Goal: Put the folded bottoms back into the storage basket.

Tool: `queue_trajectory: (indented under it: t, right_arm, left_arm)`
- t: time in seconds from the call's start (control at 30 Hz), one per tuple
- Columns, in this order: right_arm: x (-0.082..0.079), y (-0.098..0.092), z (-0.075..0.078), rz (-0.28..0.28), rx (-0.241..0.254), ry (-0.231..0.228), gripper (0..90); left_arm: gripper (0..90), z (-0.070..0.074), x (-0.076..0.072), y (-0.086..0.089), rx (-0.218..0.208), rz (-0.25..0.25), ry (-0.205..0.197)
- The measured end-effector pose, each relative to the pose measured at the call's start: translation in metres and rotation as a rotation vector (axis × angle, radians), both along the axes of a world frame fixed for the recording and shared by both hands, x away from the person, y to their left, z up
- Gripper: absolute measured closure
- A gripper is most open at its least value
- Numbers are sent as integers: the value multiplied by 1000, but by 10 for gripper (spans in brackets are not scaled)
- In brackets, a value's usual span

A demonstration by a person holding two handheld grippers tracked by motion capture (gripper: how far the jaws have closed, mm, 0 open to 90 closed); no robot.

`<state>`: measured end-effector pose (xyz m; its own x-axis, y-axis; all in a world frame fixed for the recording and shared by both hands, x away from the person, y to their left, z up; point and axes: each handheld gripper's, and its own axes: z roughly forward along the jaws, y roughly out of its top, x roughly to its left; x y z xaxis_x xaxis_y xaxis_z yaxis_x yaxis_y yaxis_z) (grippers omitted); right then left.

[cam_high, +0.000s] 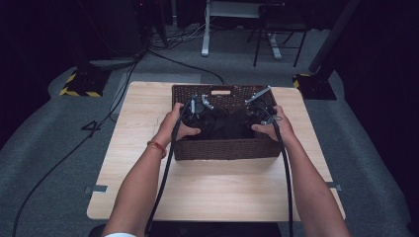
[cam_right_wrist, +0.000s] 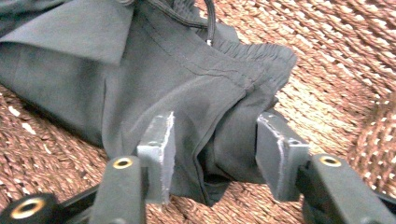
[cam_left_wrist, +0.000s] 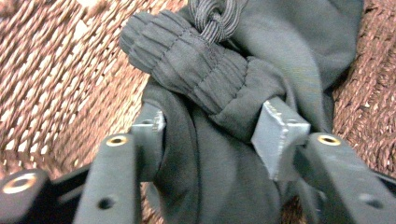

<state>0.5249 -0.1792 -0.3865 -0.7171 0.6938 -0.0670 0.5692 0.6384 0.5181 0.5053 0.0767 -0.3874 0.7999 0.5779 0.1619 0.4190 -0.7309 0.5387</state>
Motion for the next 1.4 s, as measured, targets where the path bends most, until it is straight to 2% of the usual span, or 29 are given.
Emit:
queue_trajectory:
  t: [0.1, 0.13, 0.17, 0.23, 0.27, 0.37, 0.4, 0.57, 0.63, 0.67, 0.83, 0.97, 1.07, 1.17, 1.33, 1.4]
  right_arm:
    - [-1, -2, 1, -1, 18, -3, 422]
    - [-3, -3, 3, -1, 40, -7, 384]
    - [-3, -3, 3, -1, 40, -7, 384]
    - [-5, -4, 4, 8, 58, -25, 319]
    - [-6, -4, 4, 6, 67, -32, 310]
    - [-9, -5, 4, 10, 80, -47, 279]
    - [-11, -5, 5, 13, 89, -63, 268]
    - [-16, -5, 9, 25, 118, -82, 250]
    - [-19, -6, 11, 26, 128, -99, 246]
    - [-21, -8, 14, 30, 140, -114, 247]
    - [-27, -12, 18, 25, 175, -145, 247]
    - [-33, -17, 23, 22, 199, -163, 253]
    - [-40, -21, 27, 30, 196, -179, 254]
    - [-44, -23, 30, 30, 198, -191, 254]
    - [-55, -28, 35, 39, 199, -218, 254]
    - [-61, -30, 37, 44, 188, -231, 254]
  left_arm:
    - [391, 2, -1, 7, -2, 40, -6]
    - [323, 6, -2, 14, -55, 63, -10]
    - [302, 6, -2, 14, -55, 63, -10]
    - [288, 9, -5, 20, -108, 66, -22]
    - [276, 10, -7, 21, -117, 66, -28]
    - [247, 9, -11, 22, -111, 51, -37]
    - [233, 9, -12, 22, -116, 47, -43]
    - [217, 12, -16, 24, -144, 35, -59]
    - [210, 15, -19, 25, -159, 31, -76]
    - [208, 19, -22, 26, -191, 29, -90]
    - [195, 27, -30, 29, -226, 12, -110]
    - [189, 32, -39, 31, -235, 1, -136]
    - [187, 36, -48, 35, -250, -3, -154]
    - [184, 37, -53, 37, -240, 0, -172]
    - [175, 39, -68, 45, -258, -24, -190]
    - [176, 40, -72, 46, -242, -29, -204]
